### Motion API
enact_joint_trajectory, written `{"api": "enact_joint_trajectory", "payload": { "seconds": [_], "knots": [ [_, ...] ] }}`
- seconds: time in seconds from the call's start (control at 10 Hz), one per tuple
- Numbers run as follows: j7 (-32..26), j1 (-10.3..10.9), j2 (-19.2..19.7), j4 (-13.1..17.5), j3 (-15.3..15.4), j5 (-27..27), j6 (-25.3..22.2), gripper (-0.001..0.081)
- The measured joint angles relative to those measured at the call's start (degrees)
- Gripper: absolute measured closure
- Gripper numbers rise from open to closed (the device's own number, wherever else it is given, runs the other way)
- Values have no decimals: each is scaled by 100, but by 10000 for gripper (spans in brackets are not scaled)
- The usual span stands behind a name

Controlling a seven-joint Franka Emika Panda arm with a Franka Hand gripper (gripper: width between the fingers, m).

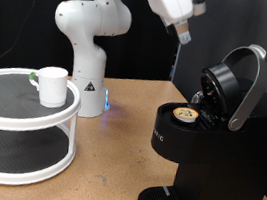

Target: Make a cup of coffee with the keurig machine

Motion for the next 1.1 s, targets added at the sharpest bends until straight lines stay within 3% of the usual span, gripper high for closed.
{"api": "enact_joint_trajectory", "payload": {
  "seconds": [0.2, 0.5, 1.1],
  "knots": [
    [5, -1, -22, 158, -40, 0, -262, 8],
    [5, 35, 41, 157, 5, 0, -266, 8],
    [378, 311, 213, 314, 650, 8, 5, 8]
  ]
}}
